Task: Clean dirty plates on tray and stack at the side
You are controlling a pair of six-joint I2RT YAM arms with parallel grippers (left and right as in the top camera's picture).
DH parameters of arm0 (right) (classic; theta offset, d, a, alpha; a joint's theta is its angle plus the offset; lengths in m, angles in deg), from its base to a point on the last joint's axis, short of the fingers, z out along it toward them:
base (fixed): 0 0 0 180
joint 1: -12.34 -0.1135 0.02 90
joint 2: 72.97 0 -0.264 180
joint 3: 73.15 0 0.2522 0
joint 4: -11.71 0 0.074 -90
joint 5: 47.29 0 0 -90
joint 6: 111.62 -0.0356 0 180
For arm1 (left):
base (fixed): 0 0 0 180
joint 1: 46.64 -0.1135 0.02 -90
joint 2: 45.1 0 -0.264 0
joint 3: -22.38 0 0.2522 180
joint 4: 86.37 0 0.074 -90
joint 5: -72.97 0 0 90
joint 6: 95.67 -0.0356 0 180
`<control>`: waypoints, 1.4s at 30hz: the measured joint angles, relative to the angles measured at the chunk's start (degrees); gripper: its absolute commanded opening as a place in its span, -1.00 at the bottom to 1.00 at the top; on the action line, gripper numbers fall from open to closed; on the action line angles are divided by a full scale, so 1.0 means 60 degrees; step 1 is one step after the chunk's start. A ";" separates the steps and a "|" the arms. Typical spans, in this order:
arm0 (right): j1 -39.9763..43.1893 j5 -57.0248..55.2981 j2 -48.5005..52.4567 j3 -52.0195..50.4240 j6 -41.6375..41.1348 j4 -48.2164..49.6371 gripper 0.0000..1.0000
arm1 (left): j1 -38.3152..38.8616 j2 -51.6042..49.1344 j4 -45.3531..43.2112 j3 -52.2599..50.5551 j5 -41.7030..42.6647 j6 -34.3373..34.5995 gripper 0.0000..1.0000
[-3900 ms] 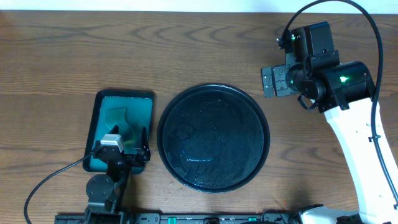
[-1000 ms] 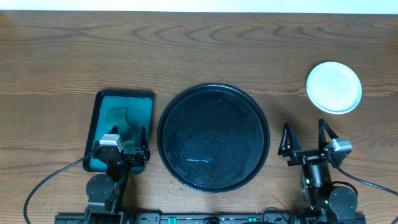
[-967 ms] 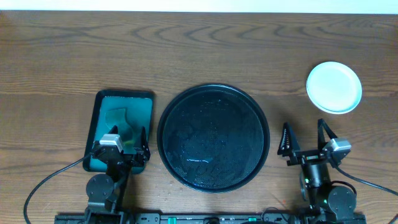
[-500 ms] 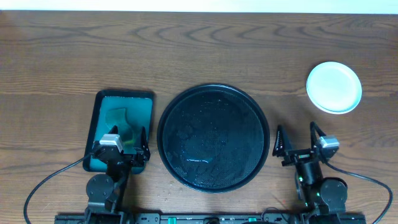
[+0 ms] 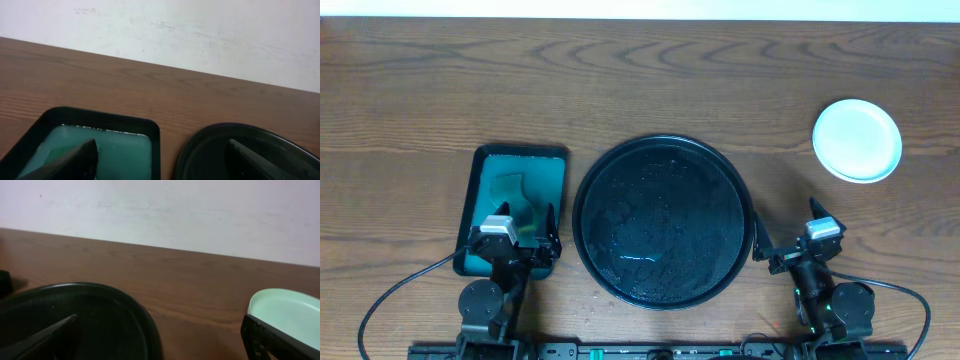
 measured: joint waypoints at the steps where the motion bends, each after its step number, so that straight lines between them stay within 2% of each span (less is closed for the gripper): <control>1: 0.0000 0.0004 0.0000 0.0000 0.0106 0.0000 0.99 | 0.0000 0.0000 0.0000 0.0000 0.0000 0.0000 0.62; 42: 0.0000 0.0022 0.0000 0.0000 0.0022 0.0004 0.99 | 0.0000 0.0000 0.0000 0.0004 0.0000 0.0000 0.62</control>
